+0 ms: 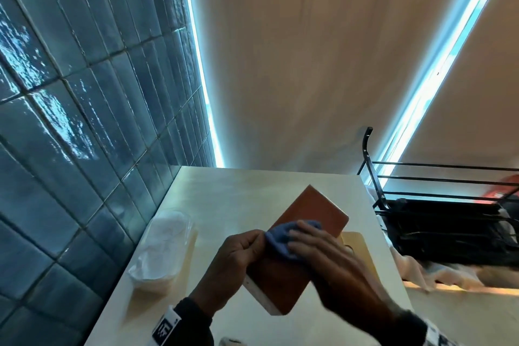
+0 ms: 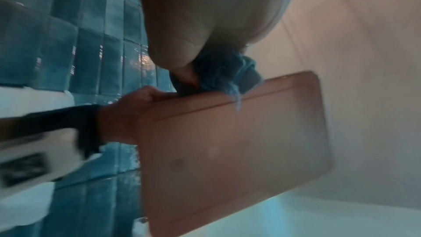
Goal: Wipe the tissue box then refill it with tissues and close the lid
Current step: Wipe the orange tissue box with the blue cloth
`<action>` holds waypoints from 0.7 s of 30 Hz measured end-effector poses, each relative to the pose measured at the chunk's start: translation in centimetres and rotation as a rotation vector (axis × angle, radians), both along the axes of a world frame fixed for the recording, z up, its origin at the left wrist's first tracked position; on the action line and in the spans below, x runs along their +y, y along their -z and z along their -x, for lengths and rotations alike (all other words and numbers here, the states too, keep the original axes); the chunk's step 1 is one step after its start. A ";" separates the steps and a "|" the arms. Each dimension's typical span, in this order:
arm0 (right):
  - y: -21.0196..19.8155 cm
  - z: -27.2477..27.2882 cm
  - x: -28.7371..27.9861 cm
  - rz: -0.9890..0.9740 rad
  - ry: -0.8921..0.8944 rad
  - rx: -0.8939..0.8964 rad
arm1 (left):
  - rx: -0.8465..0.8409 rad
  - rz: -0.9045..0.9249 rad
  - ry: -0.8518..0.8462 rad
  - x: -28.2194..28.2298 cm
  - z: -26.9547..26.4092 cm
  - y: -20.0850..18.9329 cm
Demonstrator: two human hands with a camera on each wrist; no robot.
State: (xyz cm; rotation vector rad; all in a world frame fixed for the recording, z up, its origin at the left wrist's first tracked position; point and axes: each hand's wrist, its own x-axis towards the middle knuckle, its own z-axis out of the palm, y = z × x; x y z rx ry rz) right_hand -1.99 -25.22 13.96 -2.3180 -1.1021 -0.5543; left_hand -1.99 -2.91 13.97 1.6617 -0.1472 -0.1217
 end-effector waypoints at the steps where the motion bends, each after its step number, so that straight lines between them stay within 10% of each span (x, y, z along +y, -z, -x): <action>1: 0.0 -1.1 -0.7 -0.030 0.061 0.021 | -0.002 0.004 0.013 -0.1 0.2 -0.1; 5: -1.0 -4.3 -2.1 -0.120 0.280 0.046 | -0.042 -0.007 0.006 -0.6 0.0 -0.6; 11: -0.3 0.6 0.5 0.107 -0.165 -0.079 | 0.017 0.091 -0.067 -0.4 -0.8 -1.1; 17: -1.1 -3.0 -2.2 -0.065 0.128 -0.024 | 0.029 0.115 -0.056 -0.8 -0.7 -0.8; 21: -0.4 1.0 1.1 0.060 -0.125 -0.127 | 0.045 0.145 -0.057 -1.0 -1.0 -1.6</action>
